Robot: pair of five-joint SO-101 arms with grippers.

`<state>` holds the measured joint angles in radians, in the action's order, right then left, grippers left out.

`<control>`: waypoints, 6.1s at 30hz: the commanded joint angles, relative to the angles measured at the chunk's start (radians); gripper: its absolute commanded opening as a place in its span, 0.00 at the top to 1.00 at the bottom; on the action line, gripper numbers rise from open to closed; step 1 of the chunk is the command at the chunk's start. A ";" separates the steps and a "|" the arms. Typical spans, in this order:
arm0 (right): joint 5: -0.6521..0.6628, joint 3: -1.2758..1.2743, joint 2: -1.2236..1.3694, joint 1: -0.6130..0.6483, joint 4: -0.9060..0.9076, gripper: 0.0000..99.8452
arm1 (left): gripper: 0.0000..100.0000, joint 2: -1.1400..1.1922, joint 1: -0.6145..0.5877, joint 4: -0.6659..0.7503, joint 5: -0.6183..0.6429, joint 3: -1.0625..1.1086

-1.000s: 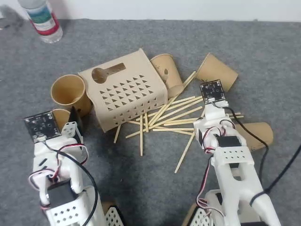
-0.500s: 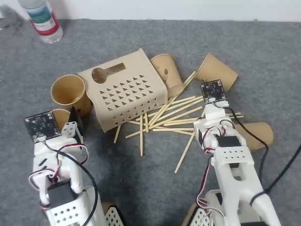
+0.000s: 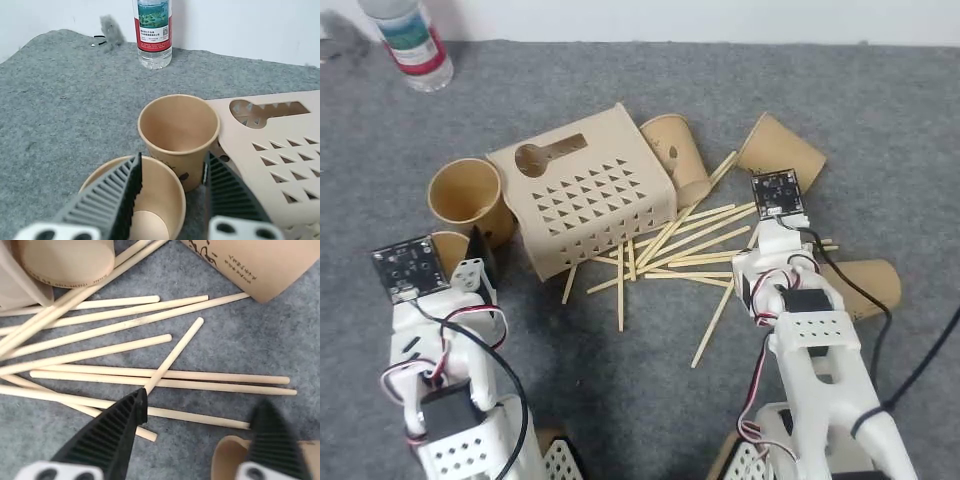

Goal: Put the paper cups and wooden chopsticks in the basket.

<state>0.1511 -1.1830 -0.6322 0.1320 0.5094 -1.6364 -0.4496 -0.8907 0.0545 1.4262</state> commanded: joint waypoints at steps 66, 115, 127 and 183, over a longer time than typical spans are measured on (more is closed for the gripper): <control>0.018 0.012 -0.033 0.001 -0.016 0.90 | 0.80 -0.011 0.008 0.018 0.012 -0.007; 0.014 0.011 -0.024 0.001 -0.036 0.80 | 0.80 -0.012 0.008 0.052 0.008 0.012; 0.012 0.011 -0.024 0.001 -0.035 0.78 | 0.80 -0.012 0.008 0.074 0.008 0.031; 0.018 0.011 -0.022 0.001 -0.036 0.93 | 0.98 -0.012 -0.048 0.074 -0.002 0.025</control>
<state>0.1741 -1.1830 -0.6337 0.1350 0.4925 -1.6395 -0.4895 -0.8416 0.0407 1.4645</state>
